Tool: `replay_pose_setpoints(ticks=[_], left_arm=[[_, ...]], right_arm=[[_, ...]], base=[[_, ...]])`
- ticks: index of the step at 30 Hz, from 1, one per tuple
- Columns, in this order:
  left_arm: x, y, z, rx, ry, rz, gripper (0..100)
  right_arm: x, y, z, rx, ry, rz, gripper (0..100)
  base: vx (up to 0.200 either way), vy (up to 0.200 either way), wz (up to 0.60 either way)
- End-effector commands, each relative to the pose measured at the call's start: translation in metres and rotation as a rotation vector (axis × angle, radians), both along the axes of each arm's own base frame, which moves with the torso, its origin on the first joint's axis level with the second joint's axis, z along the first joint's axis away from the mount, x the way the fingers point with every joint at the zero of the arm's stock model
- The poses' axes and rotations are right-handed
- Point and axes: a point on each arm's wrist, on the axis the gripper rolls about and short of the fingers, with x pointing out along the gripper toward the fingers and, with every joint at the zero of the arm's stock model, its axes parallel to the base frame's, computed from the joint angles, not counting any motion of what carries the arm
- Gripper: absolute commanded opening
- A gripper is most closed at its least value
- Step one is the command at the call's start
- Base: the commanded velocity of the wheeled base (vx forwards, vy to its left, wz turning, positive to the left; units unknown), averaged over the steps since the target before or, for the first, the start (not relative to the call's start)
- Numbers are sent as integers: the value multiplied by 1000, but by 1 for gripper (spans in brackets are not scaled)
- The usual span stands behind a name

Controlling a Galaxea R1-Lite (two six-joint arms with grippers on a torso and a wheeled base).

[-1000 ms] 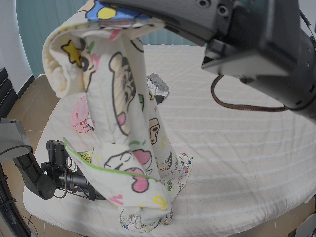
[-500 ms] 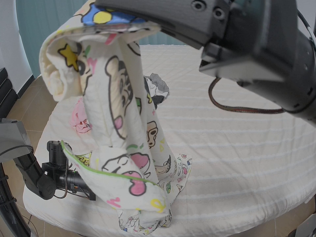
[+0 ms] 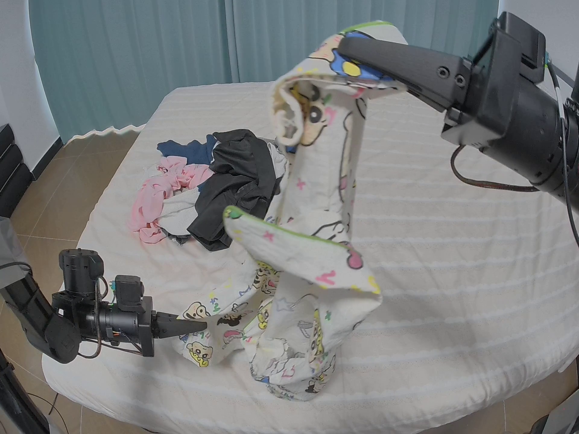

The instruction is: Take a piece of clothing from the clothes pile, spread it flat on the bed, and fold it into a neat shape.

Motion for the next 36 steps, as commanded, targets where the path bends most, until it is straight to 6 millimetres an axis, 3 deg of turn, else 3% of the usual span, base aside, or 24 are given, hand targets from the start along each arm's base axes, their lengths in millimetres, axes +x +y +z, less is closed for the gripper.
replay_pose_setpoints(ticks=[1,8,9,11,12,15,16,24,30,36], left_arm=[[-21,12,35,-24,-83,57,0],[-48,20,81,-61,-218,117,0],[-60,23,97,-85,-249,139,0],[-65,24,104,-97,-258,146,0],[-81,23,121,-137,-274,162,0],[-94,23,135,-169,-291,211,0],[-102,23,145,-182,-334,321,0],[-109,24,159,-195,-445,726,0],[-125,26,155,-186,-484,840,0],[-148,26,155,-191,-553,848,0]], right_arm=[[7,-32,-3,1,0,-110,0],[6,-64,-7,-4,-11,-223,0],[3,-73,-9,-8,-14,-252,0],[2,-77,-11,-15,-19,-268,0],[-1,-86,-17,-51,-51,-308,0],[-4,-92,-21,-81,-82,-334,0],[-9,-96,-24,-92,-95,-343,0],[-25,-107,-26,-96,-130,-369,0],[-44,-120,-37,-95,-132,-405,0],[-63,-136,-47,-88,-145,-439,0]], base=[[0,0,0],[0,0,0],[0,0,0],[0,0,0],[0,0,0],[0,0,0],[0,0,0],[0,0,0],[0,0,0],[0,0,0]])
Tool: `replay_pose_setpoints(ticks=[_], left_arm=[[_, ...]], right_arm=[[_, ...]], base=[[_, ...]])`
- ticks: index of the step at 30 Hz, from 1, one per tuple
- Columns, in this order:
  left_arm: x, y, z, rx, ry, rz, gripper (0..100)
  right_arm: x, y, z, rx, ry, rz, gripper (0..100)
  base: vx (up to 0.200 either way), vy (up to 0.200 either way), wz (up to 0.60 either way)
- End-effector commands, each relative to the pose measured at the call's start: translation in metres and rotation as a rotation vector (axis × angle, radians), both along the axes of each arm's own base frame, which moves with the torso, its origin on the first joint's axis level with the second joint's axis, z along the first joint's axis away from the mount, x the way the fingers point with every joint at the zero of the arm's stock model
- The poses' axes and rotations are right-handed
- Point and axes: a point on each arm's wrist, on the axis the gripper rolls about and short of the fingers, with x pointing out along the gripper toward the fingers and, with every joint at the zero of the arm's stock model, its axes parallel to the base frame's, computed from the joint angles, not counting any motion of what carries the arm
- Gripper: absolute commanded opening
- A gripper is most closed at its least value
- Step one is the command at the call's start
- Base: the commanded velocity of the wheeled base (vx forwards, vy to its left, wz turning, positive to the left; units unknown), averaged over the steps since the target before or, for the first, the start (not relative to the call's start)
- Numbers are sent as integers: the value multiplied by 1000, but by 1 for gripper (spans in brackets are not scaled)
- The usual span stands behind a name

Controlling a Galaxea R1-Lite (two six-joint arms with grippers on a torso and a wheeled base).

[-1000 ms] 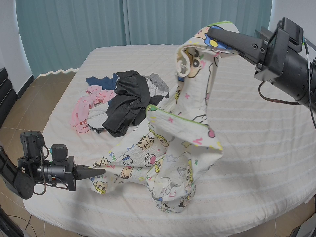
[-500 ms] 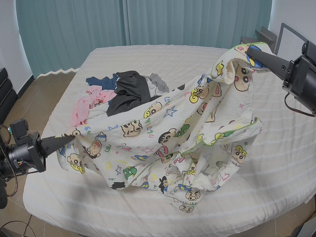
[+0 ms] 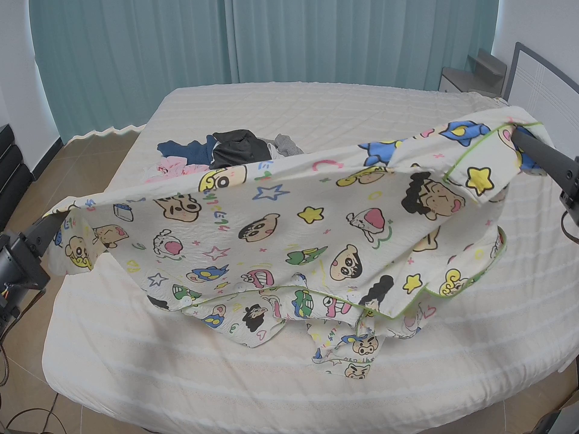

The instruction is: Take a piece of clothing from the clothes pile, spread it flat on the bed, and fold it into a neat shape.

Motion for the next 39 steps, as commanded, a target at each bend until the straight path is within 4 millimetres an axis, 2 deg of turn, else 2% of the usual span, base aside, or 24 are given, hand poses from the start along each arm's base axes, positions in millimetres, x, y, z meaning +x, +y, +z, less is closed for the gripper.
replay_pose_setpoints(ticks=[1,5,10,21,30,39], left_arm=[[-29,-1,9,11,-114,0,0],[-33,-1,13,19,-150,24,0],[-43,0,20,35,-213,46,0],[-45,0,17,63,-216,56,0],[-45,0,17,63,-216,55,0],[-46,0,16,65,-215,49,0]], right_arm=[[-28,-19,-12,12,-27,-29,0],[-36,-22,-35,11,-17,-16,0],[-35,-22,-28,28,-118,-24,0],[-23,-17,-31,31,-109,-29,0],[-25,-17,-33,27,-113,-28,0],[-27,-18,-32,28,-124,-26,0]], base=[[0,0,0],[0,0,0],[0,0,0],[0,0,0],[0,0,0],[-200,0,0]])
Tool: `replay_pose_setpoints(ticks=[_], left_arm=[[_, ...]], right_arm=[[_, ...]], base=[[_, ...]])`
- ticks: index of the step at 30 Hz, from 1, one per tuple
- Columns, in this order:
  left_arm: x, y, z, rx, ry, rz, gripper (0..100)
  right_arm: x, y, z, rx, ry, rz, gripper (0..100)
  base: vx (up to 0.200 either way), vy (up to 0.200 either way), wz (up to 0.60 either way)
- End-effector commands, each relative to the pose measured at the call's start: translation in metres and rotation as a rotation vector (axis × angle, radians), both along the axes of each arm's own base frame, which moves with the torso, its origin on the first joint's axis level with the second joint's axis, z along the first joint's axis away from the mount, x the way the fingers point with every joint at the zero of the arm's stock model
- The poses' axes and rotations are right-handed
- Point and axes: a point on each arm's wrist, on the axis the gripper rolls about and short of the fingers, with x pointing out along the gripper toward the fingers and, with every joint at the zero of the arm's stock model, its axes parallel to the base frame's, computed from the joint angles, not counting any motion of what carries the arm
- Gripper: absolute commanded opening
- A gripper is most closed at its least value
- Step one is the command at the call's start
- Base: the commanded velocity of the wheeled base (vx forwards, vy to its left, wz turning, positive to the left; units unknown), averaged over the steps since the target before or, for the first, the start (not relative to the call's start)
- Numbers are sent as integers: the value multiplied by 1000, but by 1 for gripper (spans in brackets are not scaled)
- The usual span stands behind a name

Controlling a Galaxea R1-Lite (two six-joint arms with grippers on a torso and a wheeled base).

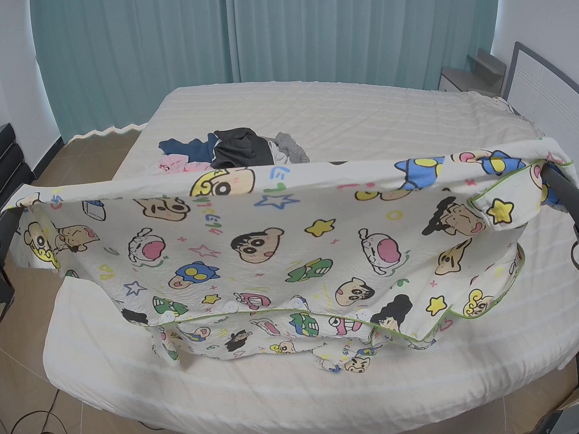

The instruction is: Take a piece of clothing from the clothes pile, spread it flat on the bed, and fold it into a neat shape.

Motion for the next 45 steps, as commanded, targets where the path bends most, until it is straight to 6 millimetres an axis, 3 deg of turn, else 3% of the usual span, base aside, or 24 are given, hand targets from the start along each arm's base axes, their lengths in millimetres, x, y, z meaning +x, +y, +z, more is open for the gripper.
replay_pose_setpoints(ticks=[1,6,15,21,45], left_arm=[[0,0,0,0,0,-1,0],[0,0,0,0,2,-1,0],[0,-1,0,-1,2,-9,0],[0,-3,-1,-2,4,-35,0],[-1,-3,-2,1,5,-38,0]], right_arm=[[0,0,0,0,-2,1,0],[-4,-2,2,7,-14,2,0],[-20,-6,10,40,-69,45,0],[-17,-3,6,35,-45,52,0],[-14,-2,4,28,-33,52,0]], base=[[-200,0,0],[-200,0,0],[0,0,0],[0,0,0],[0,-200,0]])
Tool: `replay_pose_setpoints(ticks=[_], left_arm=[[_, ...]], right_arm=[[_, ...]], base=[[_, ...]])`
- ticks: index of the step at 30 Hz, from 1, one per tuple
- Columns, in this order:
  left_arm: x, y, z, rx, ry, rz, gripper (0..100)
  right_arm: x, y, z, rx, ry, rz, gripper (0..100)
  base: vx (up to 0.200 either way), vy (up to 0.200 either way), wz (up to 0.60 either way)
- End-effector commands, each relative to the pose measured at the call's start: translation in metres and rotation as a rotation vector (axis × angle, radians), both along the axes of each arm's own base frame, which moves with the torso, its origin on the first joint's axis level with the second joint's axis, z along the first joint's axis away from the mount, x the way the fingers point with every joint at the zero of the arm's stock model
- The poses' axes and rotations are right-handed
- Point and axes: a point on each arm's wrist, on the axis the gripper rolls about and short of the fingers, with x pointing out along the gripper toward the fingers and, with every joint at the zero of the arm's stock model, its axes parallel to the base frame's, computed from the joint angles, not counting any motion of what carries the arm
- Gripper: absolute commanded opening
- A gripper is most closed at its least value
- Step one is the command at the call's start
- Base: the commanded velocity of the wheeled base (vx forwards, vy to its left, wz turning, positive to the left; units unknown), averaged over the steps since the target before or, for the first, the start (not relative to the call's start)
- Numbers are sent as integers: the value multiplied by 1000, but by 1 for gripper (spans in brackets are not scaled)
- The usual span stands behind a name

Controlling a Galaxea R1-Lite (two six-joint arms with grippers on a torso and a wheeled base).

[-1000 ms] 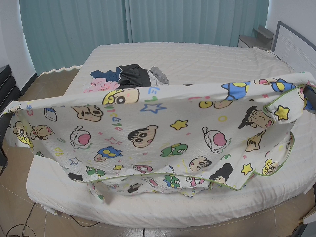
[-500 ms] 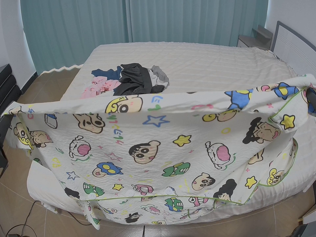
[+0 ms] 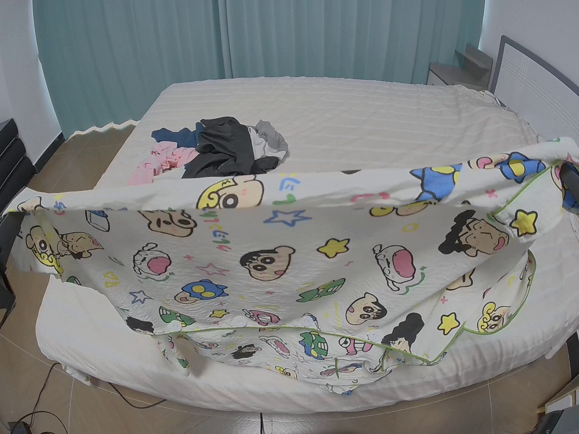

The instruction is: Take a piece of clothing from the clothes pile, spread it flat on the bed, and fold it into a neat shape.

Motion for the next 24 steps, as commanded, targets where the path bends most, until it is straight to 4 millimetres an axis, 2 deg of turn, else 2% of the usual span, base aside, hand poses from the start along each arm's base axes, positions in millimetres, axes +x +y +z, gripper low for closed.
replay_pose_setpoints(ticks=[1,24], left_arm=[[1,0,-1,1,15,0,0],[-2,-2,-3,5,31,-37,0]], right_arm=[[0,0,1,1,-3,-1,0],[2,1,-1,-4,6,-1,0]], base=[[0,-200,0],[0,-200,0]])
